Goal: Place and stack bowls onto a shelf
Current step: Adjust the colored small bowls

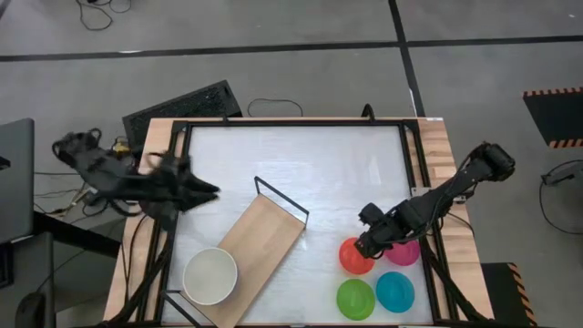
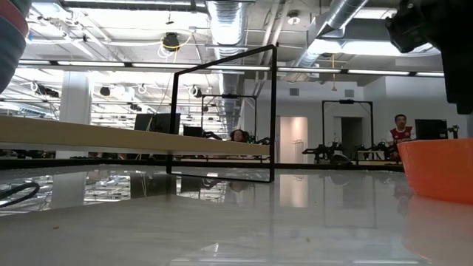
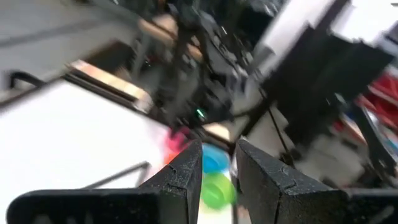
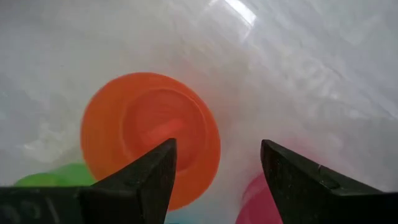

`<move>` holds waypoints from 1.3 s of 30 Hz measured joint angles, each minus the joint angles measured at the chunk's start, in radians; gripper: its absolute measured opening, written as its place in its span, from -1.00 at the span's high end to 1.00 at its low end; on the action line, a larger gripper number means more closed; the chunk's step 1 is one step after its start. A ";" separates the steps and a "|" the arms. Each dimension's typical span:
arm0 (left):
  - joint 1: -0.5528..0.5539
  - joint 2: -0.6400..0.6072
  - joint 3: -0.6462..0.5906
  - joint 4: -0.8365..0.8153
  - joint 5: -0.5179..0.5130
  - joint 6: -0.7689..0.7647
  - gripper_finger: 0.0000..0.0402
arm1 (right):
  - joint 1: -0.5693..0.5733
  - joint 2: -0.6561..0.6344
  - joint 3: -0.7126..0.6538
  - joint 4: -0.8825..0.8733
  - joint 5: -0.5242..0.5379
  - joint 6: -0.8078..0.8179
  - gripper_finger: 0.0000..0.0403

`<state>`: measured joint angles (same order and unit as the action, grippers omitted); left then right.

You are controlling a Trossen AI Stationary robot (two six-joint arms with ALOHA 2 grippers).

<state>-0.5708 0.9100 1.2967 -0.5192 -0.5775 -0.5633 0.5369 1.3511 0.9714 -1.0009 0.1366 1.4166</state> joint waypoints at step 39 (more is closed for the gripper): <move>0.413 0.690 0.279 0.015 0.630 0.159 0.58 | 0.226 0.101 0.143 -0.399 -0.115 0.557 0.89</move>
<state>-0.1577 1.6001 1.5753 -0.5041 0.0521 -0.4045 0.7629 1.4517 1.1147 -1.3997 0.0221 1.9740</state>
